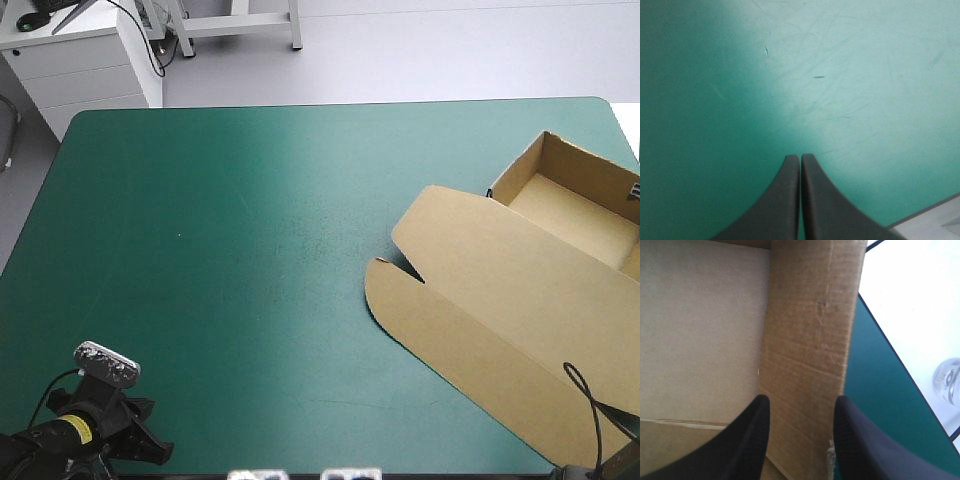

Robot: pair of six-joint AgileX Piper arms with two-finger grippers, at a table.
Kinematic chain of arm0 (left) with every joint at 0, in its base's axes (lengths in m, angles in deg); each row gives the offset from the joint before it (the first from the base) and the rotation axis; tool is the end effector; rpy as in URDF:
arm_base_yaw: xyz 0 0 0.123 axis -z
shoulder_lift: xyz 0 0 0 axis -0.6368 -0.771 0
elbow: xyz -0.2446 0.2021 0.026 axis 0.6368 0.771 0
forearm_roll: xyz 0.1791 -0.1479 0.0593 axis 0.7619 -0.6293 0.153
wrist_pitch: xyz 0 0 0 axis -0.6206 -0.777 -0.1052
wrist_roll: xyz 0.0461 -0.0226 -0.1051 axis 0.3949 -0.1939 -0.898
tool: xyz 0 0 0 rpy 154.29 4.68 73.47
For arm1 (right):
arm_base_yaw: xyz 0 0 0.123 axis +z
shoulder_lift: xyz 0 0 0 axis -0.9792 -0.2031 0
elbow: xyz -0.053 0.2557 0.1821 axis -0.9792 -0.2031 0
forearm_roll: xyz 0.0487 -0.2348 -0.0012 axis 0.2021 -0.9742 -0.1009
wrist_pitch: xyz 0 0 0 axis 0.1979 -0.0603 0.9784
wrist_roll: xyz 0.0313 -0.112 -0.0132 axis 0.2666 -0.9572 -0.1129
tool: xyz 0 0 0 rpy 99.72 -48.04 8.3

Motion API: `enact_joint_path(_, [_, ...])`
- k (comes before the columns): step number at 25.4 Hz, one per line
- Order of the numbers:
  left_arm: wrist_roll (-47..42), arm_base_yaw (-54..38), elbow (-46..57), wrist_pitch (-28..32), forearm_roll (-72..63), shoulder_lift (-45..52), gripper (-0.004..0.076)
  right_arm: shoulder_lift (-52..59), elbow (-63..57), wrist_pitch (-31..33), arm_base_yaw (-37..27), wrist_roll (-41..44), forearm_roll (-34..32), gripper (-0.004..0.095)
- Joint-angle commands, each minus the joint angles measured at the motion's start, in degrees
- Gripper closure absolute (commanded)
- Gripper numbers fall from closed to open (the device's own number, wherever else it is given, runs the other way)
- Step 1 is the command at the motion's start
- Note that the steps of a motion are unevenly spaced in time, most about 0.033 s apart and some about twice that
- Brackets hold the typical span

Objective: Fold the box

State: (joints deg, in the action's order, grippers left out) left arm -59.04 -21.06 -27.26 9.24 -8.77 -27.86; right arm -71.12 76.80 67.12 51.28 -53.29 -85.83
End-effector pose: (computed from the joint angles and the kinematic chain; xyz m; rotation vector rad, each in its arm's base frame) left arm 0.0268 -0.0140 0.2542 0.5417 2.4941 -0.1428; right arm 0.3191 -0.1762 0.3414 0.7595 2.7249 -0.2414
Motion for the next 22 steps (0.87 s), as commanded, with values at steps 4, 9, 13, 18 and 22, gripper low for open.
enact_joint_path(4, [-0.24, 0.40, -1.21, 2.08, -0.43, -0.35, 0.0731, 9.39, 1.34, 0.54, -0.35, -6.24, 6.87, 0.0508])
enact_joint_path(9, [-0.24, 0.40, -1.21, 2.08, -0.43, -0.35, 0.0731, 20.82, 1.06, 0.54, 1.53, -7.70, 20.78, 0.0712])
enact_joint_path(13, [-0.24, 0.40, -1.21, 2.08, -0.43, -0.35, 0.0731, 27.29, 1.06, 0.54, 7.90, -9.98, 19.42, 0.0923])
enact_joint_path(18, [-0.24, 0.40, -1.21, 2.08, -0.43, -0.35, 0.0731, 35.95, -0.50, 0.54, 17.42, -9.62, 15.59, 0.0920])
enact_joint_path(22, [-0.24, 0.40, -1.21, 2.08, -0.43, -0.35, 0.0731, 43.31, -6.84, 0.54, 20.79, -9.47, 14.10, 0.0920])
